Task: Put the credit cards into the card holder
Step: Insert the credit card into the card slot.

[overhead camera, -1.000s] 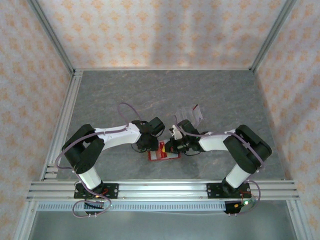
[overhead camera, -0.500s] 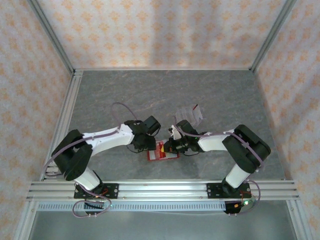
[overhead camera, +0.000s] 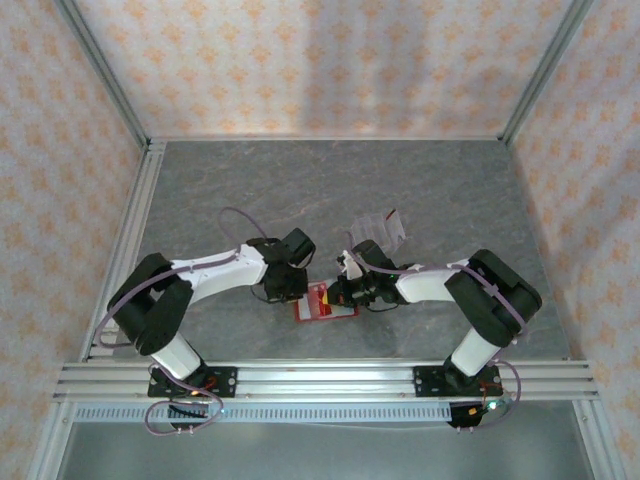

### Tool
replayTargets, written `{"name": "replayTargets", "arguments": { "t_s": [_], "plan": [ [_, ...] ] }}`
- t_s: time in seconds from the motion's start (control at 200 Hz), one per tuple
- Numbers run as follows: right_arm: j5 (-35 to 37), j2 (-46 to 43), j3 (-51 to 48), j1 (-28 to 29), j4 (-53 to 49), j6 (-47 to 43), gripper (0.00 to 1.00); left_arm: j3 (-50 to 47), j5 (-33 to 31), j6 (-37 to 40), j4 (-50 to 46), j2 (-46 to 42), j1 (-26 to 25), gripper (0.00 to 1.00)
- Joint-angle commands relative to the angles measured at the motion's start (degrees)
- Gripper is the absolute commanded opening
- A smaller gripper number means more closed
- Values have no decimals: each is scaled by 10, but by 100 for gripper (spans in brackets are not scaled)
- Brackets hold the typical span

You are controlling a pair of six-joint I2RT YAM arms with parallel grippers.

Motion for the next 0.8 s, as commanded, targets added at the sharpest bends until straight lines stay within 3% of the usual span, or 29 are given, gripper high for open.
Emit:
{"name": "replayTargets", "arguments": {
  "t_s": [0.0, 0.796],
  "plan": [
    [58, 3, 1, 2, -45, 4, 0, -3, 3, 9, 14, 17, 1, 0],
    [74, 13, -18, 2, 29, 92, 0, -71, 13, 7, 51, 30, -8, 0]
  ]
}}
